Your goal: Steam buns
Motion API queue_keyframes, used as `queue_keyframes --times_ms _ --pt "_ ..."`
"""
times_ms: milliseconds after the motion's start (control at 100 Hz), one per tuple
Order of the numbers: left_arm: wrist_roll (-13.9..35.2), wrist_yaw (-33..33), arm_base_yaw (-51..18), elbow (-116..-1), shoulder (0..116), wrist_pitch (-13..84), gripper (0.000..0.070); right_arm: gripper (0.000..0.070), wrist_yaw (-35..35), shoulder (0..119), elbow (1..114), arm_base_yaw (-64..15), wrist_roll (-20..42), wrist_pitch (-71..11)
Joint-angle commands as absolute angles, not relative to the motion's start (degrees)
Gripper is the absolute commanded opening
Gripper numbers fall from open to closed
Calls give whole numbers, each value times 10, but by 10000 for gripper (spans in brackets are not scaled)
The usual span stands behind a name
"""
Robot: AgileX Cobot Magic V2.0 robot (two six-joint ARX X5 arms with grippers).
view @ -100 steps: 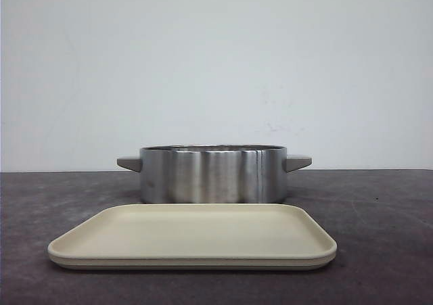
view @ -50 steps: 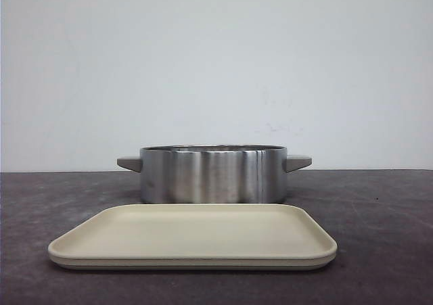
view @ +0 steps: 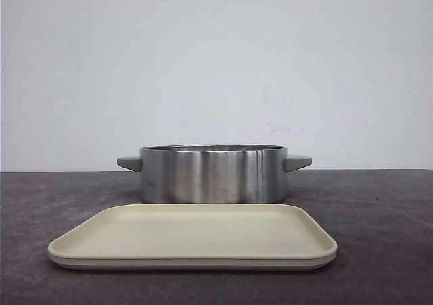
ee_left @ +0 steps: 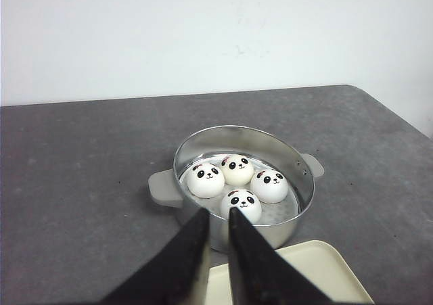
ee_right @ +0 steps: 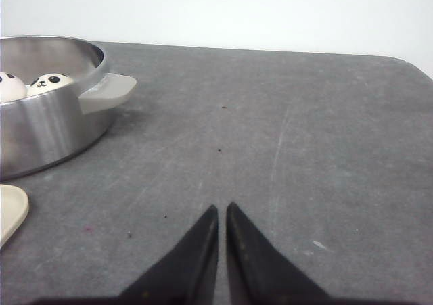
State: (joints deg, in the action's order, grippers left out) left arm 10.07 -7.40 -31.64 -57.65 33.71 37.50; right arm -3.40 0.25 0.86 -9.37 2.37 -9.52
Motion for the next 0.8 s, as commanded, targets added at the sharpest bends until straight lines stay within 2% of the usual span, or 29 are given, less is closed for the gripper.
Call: queue_keyframes --times_ms 0,320,440,550,690,790 --pt "97 -76 -319 -583 339 368 0 12 -34 2 7 -95 22 -90" --pt "97 -75 -314 -583 332 368 0 12 -34 2 7 -95 22 -90" --pt "88 -75 -288 -583 301 370 0 12 -34 2 7 -95 22 -90" --pt "99 -75 -248 -569 266 373 0 12 -34 2 7 -95 22 -90" --pt "77 -75 -205 -468 213 279 0 12 -34 2 7 -95 22 -90" --pt "83 -68 -169 -357 167 191 0 12 -34 2 7 -95 22 -90"
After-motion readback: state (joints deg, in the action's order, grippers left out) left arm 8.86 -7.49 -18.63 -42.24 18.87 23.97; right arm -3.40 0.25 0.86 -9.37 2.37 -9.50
